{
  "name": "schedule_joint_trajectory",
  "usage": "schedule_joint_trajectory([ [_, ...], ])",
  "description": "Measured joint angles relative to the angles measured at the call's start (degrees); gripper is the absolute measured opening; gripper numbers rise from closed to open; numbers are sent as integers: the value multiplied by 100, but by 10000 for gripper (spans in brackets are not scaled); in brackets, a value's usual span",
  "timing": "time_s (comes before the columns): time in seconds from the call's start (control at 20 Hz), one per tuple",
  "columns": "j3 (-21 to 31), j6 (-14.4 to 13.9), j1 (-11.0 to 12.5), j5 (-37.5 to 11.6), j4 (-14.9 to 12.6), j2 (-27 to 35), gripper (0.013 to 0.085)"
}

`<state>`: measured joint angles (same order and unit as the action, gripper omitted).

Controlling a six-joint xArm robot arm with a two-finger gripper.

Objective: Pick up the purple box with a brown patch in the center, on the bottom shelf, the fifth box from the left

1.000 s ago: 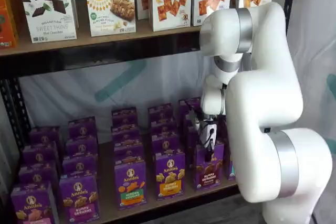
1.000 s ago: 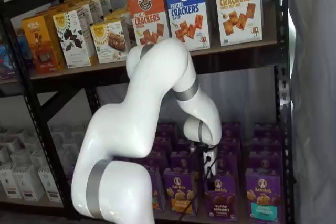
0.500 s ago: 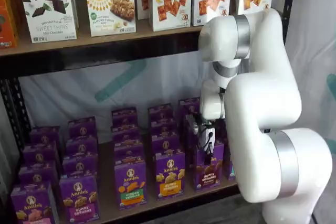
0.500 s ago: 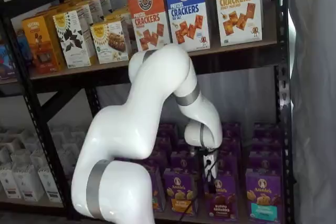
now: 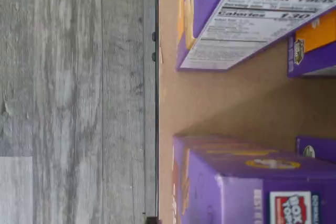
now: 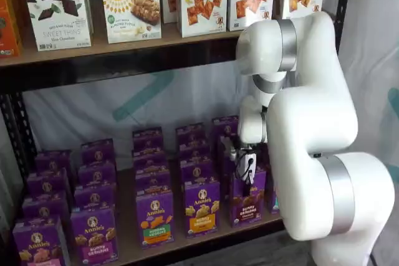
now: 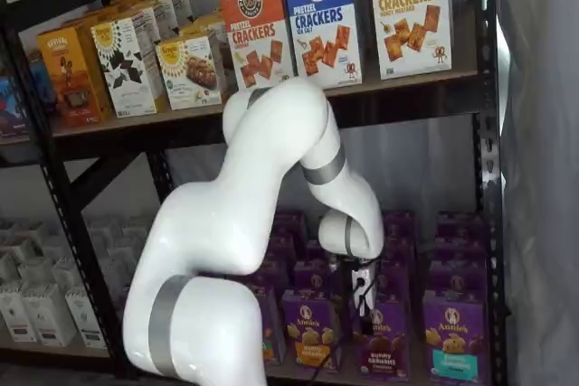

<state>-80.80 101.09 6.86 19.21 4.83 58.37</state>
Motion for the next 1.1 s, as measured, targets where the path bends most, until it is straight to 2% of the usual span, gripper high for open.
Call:
schedule_joint_trajectory([
  [0.05, 1, 6, 0, 11, 7, -5, 690],
  [0.1, 3, 12, 0, 19, 13, -10, 650],
  [0.55, 78, -25, 3, 25, -27, -86, 650],
  [0.6, 91, -40, 2, 26, -44, -98, 610],
  [0.75, 116, -70, -1, 26, -74, -116, 570],
  [0.85, 139, -92, -4, 11, -95, -127, 490],
  [1.1, 177, -83, -11, -31, -79, -138, 490],
])
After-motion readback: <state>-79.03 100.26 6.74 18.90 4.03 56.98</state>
